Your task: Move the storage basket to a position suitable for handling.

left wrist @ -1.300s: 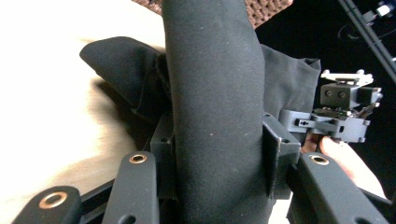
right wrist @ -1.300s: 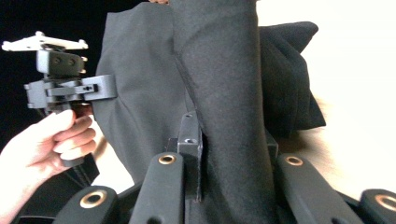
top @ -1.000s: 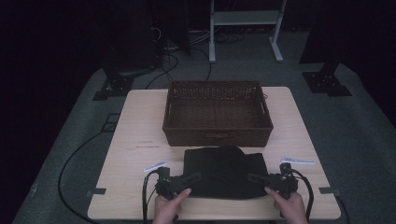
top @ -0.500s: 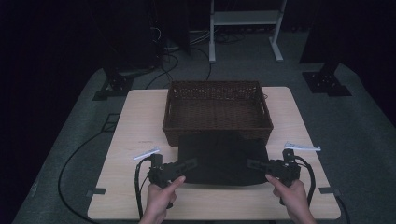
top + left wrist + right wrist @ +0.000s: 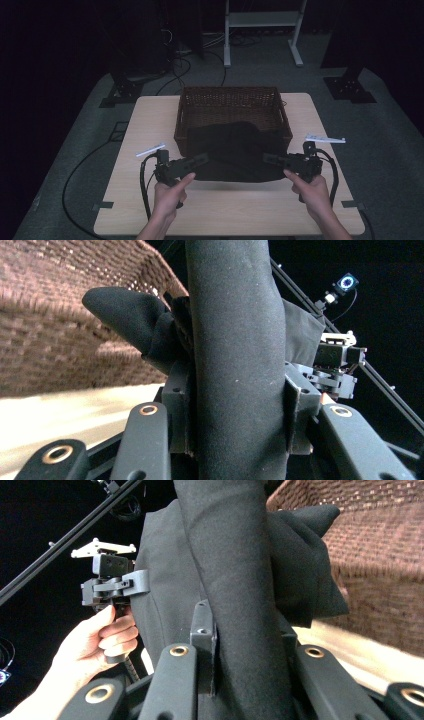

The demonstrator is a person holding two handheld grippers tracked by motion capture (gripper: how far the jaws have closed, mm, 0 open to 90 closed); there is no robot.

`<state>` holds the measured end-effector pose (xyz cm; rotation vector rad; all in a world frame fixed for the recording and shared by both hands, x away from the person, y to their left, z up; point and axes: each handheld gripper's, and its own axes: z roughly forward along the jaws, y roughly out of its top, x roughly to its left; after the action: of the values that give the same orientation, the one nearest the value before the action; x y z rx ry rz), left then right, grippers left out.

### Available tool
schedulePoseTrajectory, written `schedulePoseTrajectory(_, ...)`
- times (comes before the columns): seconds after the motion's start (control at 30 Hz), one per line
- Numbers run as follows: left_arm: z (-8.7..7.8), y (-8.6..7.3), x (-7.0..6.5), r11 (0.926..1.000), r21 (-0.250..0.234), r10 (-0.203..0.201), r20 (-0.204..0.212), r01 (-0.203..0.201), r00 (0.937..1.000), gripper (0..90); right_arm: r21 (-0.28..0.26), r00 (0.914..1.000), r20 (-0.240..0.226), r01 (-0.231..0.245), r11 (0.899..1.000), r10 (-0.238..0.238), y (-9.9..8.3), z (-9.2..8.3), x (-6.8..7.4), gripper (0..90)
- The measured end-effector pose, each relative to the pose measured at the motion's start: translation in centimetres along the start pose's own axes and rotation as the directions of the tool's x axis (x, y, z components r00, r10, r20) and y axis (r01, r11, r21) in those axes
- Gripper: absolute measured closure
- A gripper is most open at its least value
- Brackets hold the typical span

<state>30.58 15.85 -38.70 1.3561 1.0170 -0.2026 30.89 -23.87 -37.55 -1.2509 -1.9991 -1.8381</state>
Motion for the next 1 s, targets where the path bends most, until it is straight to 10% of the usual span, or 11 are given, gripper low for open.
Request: schedulePoseTrajectory(1.0, 1.4, 7.9, -0.6, 0.9988, -0.045, 0.019, -0.008, -0.019, 0.9998, 56.6, -0.004, 0.9988, -0.008, 0.049, 0.999, -0.049, 8.2, 1.7, 1.0, 72.2)
